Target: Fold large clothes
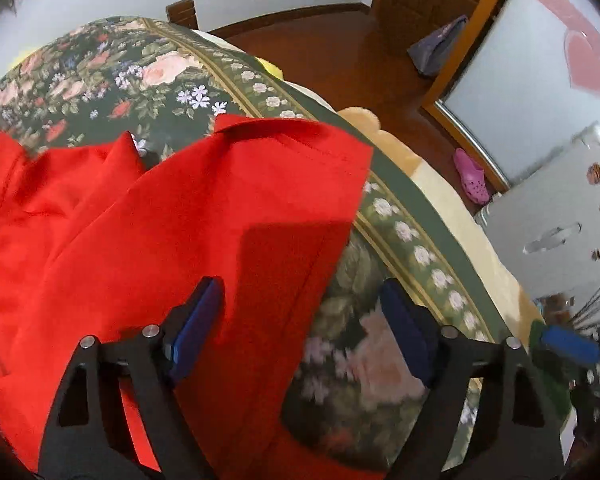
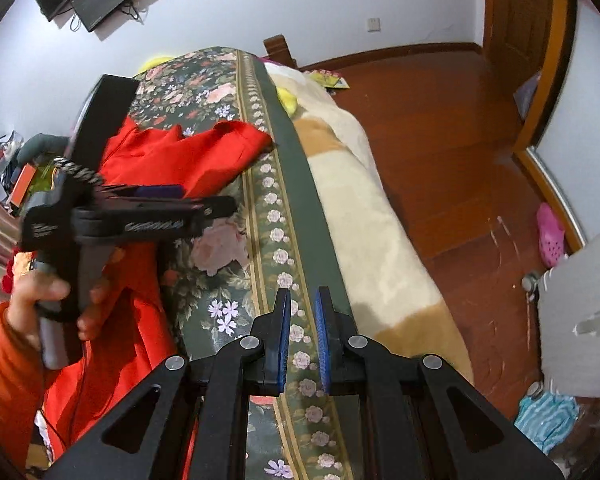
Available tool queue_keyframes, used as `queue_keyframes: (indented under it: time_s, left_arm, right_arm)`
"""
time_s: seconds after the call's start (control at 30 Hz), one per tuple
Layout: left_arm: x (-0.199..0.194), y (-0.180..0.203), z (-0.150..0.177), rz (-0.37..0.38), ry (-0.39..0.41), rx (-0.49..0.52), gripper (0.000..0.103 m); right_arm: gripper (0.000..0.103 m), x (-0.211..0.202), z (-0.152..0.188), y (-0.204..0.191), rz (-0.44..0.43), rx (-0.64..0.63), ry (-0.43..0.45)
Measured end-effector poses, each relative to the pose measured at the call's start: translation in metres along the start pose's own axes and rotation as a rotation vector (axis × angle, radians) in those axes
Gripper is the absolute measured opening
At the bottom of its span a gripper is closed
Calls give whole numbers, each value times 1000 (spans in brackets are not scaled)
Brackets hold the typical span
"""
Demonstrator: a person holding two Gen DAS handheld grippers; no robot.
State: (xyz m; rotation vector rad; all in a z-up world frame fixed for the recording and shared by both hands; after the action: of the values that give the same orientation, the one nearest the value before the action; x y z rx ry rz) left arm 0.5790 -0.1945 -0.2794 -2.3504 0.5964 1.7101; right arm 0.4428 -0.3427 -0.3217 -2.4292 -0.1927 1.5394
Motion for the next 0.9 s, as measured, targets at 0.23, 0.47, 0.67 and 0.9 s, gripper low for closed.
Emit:
queue_keyframes:
  time_s: [0.23,0.47,0.67,0.9]
  left_arm:
    - [-22,-22,-1,-12,48,-76,4]
    - [-138,-62,22,-27,277,-99,4]
    - [-245,-123,76,-153,467,-137,4]
    - [-270,-199,163,-283,484,-231,4]
  right_arm:
    - [8,7,-3,-18,-5,-35,-18]
    - [8,-10,-7,-70,-36,-147,34]
    - [8,-6,-16,-140,-41,-301,74]
    - [8,59,-28,-196,78,-434,-1]
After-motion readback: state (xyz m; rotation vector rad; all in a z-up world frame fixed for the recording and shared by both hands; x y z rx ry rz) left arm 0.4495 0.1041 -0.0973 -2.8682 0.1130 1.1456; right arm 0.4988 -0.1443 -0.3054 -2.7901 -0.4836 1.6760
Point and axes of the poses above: each gripper's, at about its wrist camera, not at the fingertips, and x roughly the way its jaws point, y to its right, z to its underside, the point moved 1 cm from there along x, roughly the way its jaws point, and after that the axes turned 3 degrees about -y, right-handed, at the moved point
